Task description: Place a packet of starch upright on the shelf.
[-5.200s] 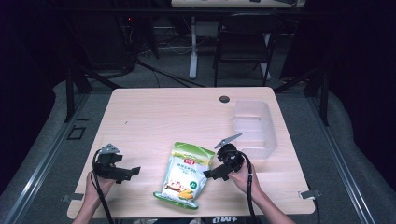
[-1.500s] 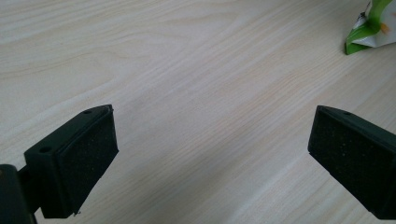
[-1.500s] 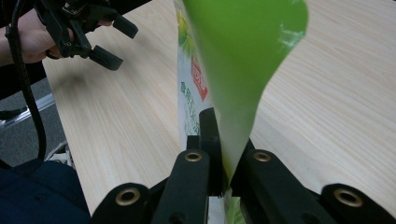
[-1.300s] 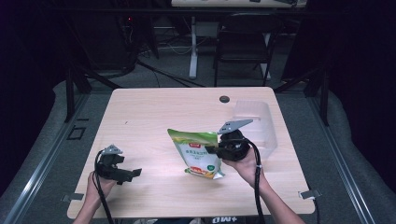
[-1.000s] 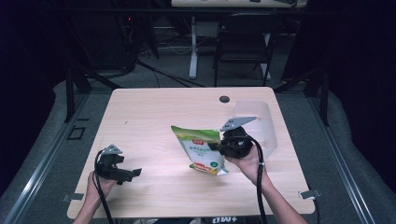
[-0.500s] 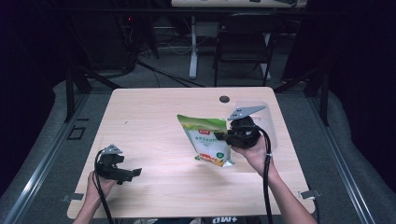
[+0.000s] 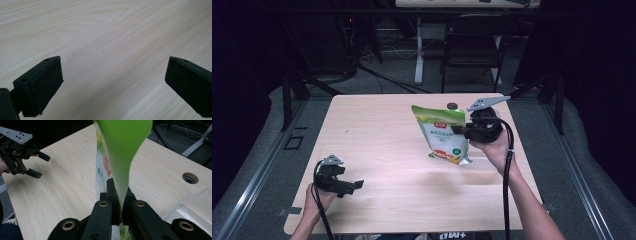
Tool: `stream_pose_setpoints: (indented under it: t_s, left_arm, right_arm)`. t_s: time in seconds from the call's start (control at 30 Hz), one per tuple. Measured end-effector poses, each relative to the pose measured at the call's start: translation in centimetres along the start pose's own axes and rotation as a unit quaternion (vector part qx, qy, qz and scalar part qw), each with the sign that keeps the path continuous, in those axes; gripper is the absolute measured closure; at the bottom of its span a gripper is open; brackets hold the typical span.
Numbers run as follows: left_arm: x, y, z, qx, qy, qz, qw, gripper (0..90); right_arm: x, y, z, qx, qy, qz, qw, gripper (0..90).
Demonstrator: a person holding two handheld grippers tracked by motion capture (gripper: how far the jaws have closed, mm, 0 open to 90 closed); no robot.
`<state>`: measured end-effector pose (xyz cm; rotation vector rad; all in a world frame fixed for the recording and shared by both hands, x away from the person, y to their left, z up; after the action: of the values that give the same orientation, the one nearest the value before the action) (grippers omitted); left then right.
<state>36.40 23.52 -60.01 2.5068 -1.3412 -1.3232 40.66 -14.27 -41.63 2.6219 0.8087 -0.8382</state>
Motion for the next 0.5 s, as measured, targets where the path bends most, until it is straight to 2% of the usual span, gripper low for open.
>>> stream_pose_setpoints:
  t_s: [0.5]
  left_arm:
    - [0.0,0.0,-0.1,0.001,0.003,-0.003,1.0000,1.4]
  right_arm:
    - [-1.5,3.5,-0.7,0.007,0.003,0.025,0.9996,90.0]
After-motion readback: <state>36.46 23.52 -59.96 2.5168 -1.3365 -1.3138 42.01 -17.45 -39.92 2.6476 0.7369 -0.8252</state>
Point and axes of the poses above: each handheld gripper's, and its own axes: x roughly forward along the jaws, z roughly out of its underside, y roughly to its right, the point moved 7 cm from there along x, roughly forward along the jaws, and after that the axes turned 15 degrees about z, right-handed, at the moved point
